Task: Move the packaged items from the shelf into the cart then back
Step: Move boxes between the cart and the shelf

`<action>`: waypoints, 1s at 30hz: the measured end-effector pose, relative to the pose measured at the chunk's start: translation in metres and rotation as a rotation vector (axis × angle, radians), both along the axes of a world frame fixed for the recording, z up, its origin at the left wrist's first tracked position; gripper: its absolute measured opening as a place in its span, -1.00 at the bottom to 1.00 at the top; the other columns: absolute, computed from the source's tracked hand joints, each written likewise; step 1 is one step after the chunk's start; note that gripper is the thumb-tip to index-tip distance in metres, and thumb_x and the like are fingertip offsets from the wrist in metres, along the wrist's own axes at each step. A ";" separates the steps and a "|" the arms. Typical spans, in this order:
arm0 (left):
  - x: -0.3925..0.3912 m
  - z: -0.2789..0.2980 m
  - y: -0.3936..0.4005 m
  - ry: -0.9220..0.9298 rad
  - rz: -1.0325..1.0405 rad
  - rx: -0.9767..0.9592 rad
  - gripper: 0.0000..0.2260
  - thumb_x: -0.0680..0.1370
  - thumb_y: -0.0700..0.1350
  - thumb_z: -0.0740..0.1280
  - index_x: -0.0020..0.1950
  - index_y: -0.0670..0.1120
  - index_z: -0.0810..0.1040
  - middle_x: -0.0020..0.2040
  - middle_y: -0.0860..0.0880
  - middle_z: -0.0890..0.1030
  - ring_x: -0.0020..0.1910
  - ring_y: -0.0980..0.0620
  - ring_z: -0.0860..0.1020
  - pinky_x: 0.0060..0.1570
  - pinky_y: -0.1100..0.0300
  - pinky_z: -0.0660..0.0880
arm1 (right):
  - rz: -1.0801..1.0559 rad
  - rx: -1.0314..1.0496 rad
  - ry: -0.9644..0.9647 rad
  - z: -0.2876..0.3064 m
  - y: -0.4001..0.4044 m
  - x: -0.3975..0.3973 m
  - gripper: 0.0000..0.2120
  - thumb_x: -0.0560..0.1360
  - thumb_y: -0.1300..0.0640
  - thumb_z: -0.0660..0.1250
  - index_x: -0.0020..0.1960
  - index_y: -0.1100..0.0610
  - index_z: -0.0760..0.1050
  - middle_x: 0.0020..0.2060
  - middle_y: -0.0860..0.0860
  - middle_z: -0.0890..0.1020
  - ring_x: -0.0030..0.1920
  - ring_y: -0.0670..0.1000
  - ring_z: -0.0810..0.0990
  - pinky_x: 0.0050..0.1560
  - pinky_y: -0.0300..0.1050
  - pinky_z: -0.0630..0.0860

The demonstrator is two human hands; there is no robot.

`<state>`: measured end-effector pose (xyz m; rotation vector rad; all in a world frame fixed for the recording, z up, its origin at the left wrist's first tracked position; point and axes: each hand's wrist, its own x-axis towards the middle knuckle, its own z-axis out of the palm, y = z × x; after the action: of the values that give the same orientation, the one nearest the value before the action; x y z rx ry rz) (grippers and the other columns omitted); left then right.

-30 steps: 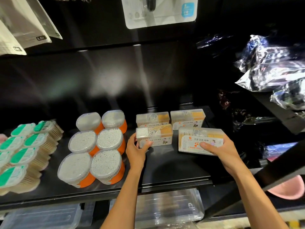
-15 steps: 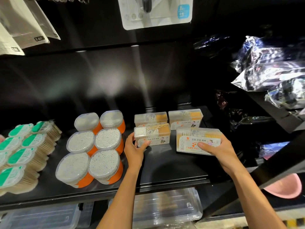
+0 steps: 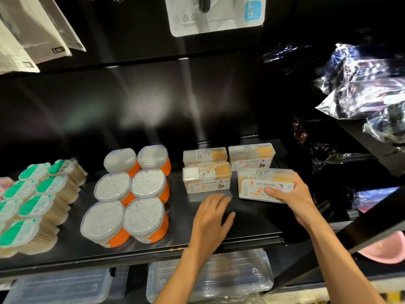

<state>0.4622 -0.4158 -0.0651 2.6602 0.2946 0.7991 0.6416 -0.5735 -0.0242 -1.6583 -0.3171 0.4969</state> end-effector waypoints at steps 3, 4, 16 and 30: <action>0.005 0.001 0.012 0.157 -0.166 0.282 -0.66 0.55 0.11 0.16 0.15 -0.03 0.59 0.14 0.01 0.58 0.15 0.07 0.54 0.15 0.20 0.50 | -0.007 -0.015 -0.004 -0.009 0.004 0.004 -0.47 0.24 0.28 0.59 0.09 -0.02 0.46 0.04 0.03 0.64 0.08 0.03 0.63 0.10 0.04 0.58; 0.005 0.002 0.014 0.195 -0.203 0.339 -0.64 0.55 0.12 0.12 0.09 -0.02 0.62 0.10 0.03 0.60 0.10 0.08 0.56 0.09 0.23 0.52 | -0.009 -0.023 -0.005 -0.012 0.004 0.006 -0.45 0.23 0.29 0.59 0.12 0.01 0.46 0.04 0.04 0.65 0.07 0.03 0.63 0.09 0.05 0.58; 0.003 -0.003 0.016 0.213 -0.240 0.420 -0.61 0.55 0.11 0.09 0.08 0.00 0.65 0.05 0.04 0.61 0.07 0.10 0.55 0.02 0.26 0.54 | -0.146 -0.151 -0.182 -0.013 0.005 0.000 -0.31 0.21 0.25 0.62 0.18 0.02 0.31 -0.03 -0.14 0.55 -0.03 -0.20 0.55 -0.08 -0.36 0.44; 0.000 -0.005 0.015 0.251 -0.245 0.264 -0.62 0.57 0.10 0.13 0.19 -0.02 0.61 0.18 0.03 0.57 0.21 0.10 0.52 0.18 0.27 0.45 | -0.177 -0.214 -0.279 -0.021 0.026 0.017 -0.41 0.27 0.25 0.58 0.26 0.11 0.48 -0.01 -0.01 0.66 0.04 -0.02 0.62 0.16 -0.08 0.52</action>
<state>0.4622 -0.4009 -0.0704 2.9700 -0.0840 0.4541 0.6583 -0.5477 -0.0449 -1.9482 -0.3258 0.1698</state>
